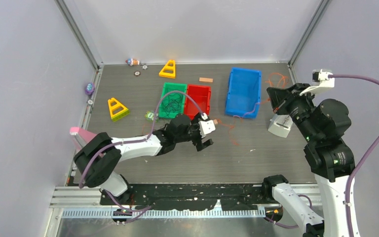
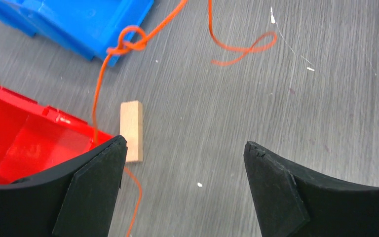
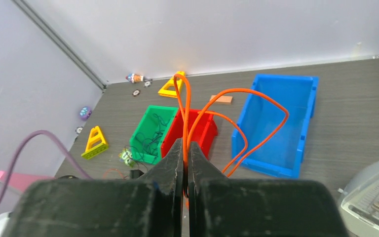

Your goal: Untangle the cables

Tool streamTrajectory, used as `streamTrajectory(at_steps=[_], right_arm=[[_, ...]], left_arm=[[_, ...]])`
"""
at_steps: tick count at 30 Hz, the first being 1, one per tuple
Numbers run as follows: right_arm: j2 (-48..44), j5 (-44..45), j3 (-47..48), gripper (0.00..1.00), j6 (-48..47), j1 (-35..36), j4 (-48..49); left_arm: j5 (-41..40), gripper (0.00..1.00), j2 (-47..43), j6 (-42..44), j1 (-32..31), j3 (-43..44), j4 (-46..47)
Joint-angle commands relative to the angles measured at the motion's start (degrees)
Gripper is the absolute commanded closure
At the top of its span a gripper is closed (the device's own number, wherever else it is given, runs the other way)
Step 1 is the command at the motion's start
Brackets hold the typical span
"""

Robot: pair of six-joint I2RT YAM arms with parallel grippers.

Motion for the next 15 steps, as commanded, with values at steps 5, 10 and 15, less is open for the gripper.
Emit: streamTrajectory(at_steps=[5, 10, 15], right_arm=[[0.02, -4.00, 3.97, 0.95, 0.42, -0.07, -0.77], [-0.58, -3.85, 4.22, 0.95, 0.32, -0.02, -1.44], [-0.41, -3.07, 4.13, 0.95, 0.24, -0.04, -1.58]], left_arm=[[-3.23, 0.19, 6.77, 2.53, -0.52, 6.73, 7.56], [-9.78, 0.18, 4.69, 2.25, -0.53, 2.80, 14.48], [-8.04, 0.20, -2.10, 0.73, -0.52, 1.04, 4.71]])
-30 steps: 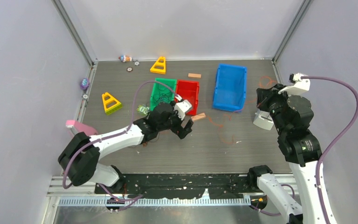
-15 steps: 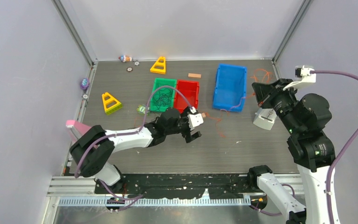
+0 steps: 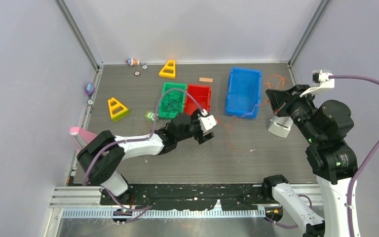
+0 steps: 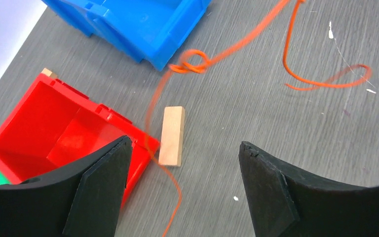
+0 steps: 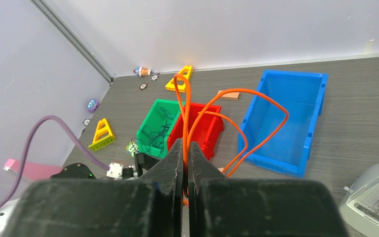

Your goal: Untangle the cables

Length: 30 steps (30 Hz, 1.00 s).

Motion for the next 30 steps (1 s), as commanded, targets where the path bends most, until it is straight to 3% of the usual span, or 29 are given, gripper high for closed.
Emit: streamTrajectory(at_steps=[1, 7, 12, 18, 30], right_arm=[[-0.14, -0.04, 1.93, 0.95, 0.19, -0.03, 0.41], [0.15, -0.44, 1.71, 0.95, 0.62, -0.02, 0.77], [0.24, -1.51, 1.99, 0.95, 1.23, -0.02, 0.97], [0.37, -2.18, 2.07, 0.95, 1.58, -0.02, 0.99], [4.10, 4.89, -5.45, 0.95, 1.47, -0.02, 8.77]], left_arm=[[1.19, 0.20, -8.21, -0.58, -0.29, -1.29, -5.02], [1.62, 0.19, -13.29, 1.41, -0.32, -9.36, 4.88], [6.80, 0.13, -7.23, 4.96, -0.33, -3.76, 3.30], [9.24, 0.13, -3.21, 5.77, -0.33, 0.34, -0.49], [-9.97, 0.11, -14.33, -5.34, -0.24, -4.78, -8.53]])
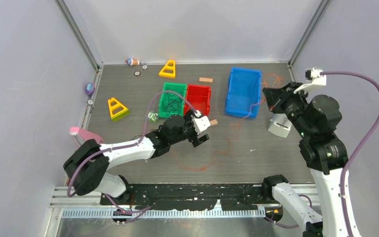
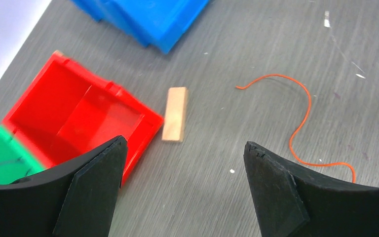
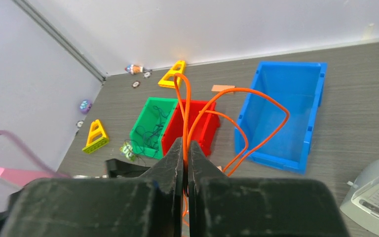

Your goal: Untangle the cables

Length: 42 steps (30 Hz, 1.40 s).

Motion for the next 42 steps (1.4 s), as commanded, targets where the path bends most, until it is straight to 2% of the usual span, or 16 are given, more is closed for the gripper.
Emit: streamTrajectory(at_steps=[1, 9, 12, 14, 17, 23, 31, 32, 33, 34, 35, 37, 42], right_arm=[[4.22, 5.04, -2.05, 0.95, -0.65, -0.02, 6.86], [16.48, 24.64, -0.92, 0.95, -7.78, 3.55, 12.36], [21.01, 33.00, 0.61, 0.95, -12.01, 5.82, 14.53], [23.81, 35.58, 1.16, 0.94, -13.71, 6.09, 16.80], [27.88, 37.80, 1.21, 0.95, -15.36, 6.18, 20.04], [35.76, 38.87, 2.24, 0.95, -17.09, 6.31, 24.29], [47.02, 30.91, 2.19, 0.94, -12.02, 7.18, 23.15], [49.27, 30.17, 3.15, 0.90, -11.44, 7.18, 21.69], [50.28, 28.20, 3.68, 0.64, -10.50, 7.19, 20.89], [51.80, 27.19, 4.60, 0.47, -10.20, 7.19, 19.61], [52.15, 25.35, 4.88, 0.25, -9.77, 7.19, 18.67], [51.65, 24.08, 4.87, 0.17, -9.05, 7.19, 18.30], [46.23, 22.82, 2.56, 0.15, -8.92, 7.19, 16.46]], left_arm=[[-11.24, 0.10, -6.98, -6.03, -0.11, -1.78, -2.63], [-27.88, 0.07, -15.34, -12.40, -0.11, -7.69, -4.58], [-31.54, 0.06, -17.17, -13.47, -0.11, -10.07, -3.13], [-34.57, 0.05, -18.08, -14.63, -0.11, -10.61, -3.33], [-39.14, 0.01, -17.77, -16.48, -0.10, -10.59, -3.45], [-42.89, 0.01, -17.45, -17.91, -0.11, -9.88, -4.83], [-44.55, 0.00, -18.79, -17.91, -0.11, -11.22, -3.65], [-44.48, 0.00, -18.75, -17.91, -0.11, -11.11, -3.77], [-44.47, 0.00, -18.67, -17.91, -0.11, -11.04, -3.84], [-44.39, 0.01, -18.52, -17.96, -0.11, -10.96, -4.00], [-44.30, 0.01, -18.28, -17.94, -0.11, -10.79, -4.33], [-44.28, 0.01, -17.85, -17.91, -0.11, -10.23, -5.13], [-44.81, 0.00, -17.62, -17.92, -0.11, -9.76, -6.09]])
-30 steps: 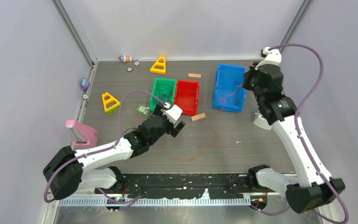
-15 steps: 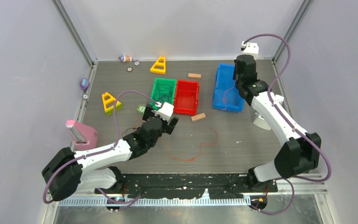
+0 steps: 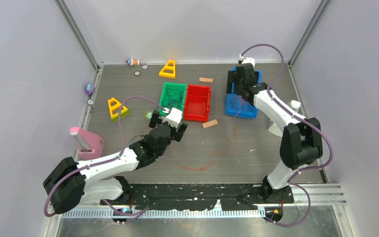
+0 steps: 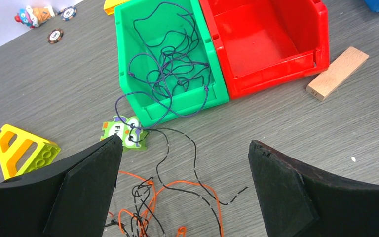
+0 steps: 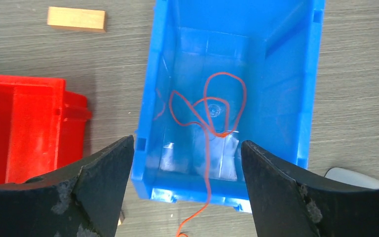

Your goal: Untangle the cables

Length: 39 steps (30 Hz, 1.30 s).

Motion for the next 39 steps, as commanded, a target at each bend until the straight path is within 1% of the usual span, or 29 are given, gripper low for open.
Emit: streamTrajectory(at_steps=[1, 4, 6, 7, 11, 15, 18, 22, 26, 28, 30, 31, 32, 33, 35, 39], right_arm=[[-8.13, -3.23, 0.02, 0.15, 1.37, 0.39, -0.79], [-10.38, -6.36, -2.35, 0.14, 1.25, 0.35, -2.38], [-12.61, -9.23, -5.35, 0.14, 1.56, 0.47, -2.98], [-14.51, -9.55, -8.31, 0.15, 1.77, 0.49, -2.85], [-21.03, -10.60, -17.54, 0.24, 3.24, 0.55, -1.45], [-24.40, -12.77, -24.96, 0.30, 5.12, 0.50, 1.08], [-23.35, -13.99, -28.75, 0.32, 6.20, 0.53, 4.19], [-19.30, -15.83, -30.82, 0.33, 7.56, 0.61, 8.10], [-14.65, -15.80, -30.57, 0.36, 7.87, 0.69, 10.64], [-12.43, -15.72, -29.94, 0.39, 7.85, 0.78, 11.34], [-10.62, -15.70, -29.07, 0.47, 7.87, 0.87, 11.61], [-10.17, -15.63, -28.72, 0.62, 7.91, 0.87, 11.56], [-9.66, -15.56, -28.07, 0.70, 7.88, 0.87, 10.98], [-9.73, -15.31, -27.78, 0.85, 7.88, 0.87, 10.24], [-11.75, -13.68, -26.99, 0.93, 7.78, 0.87, 8.93], [-14.44, -10.01, -21.21, 0.95, 5.66, 0.27, 3.63]], left_arm=[[-1.98, 0.00, -0.20, -1.13, -0.11, 1.31, 0.37], [-2.04, 0.00, -0.34, -1.12, -0.11, 1.21, 0.35], [-2.06, 0.00, -0.40, -1.12, -0.11, 1.24, 0.33], [-2.00, 0.00, -0.38, -1.13, -0.11, 1.27, 0.34], [-1.76, 0.00, -0.34, -1.16, -0.11, 1.35, 0.17], [-1.69, 0.00, -0.34, -1.12, -0.11, 1.25, 0.22], [-1.73, 0.00, -0.65, -1.12, -0.11, 1.08, 0.38], [-1.97, 0.00, -0.96, -1.12, -0.11, 0.83, 0.58], [-2.22, 0.00, -1.06, -1.17, -0.11, 0.71, 0.60], [-2.31, 0.00, -1.05, -1.15, -0.11, 0.70, 0.58], [-2.41, 0.00, -1.04, -1.06, -0.11, 0.71, 0.69], [-2.54, 0.00, -1.05, -0.98, -0.11, 0.71, 0.69], [-2.64, 0.00, -0.99, -0.96, -0.11, 0.78, 0.69], [-2.68, 0.00, -0.96, -0.91, -0.11, 0.67, 0.77], [-2.68, 0.00, -0.94, -0.91, -0.15, 0.75, 0.78], [-2.61, 0.01, -0.79, -0.79, -0.11, 0.70, 0.78]])
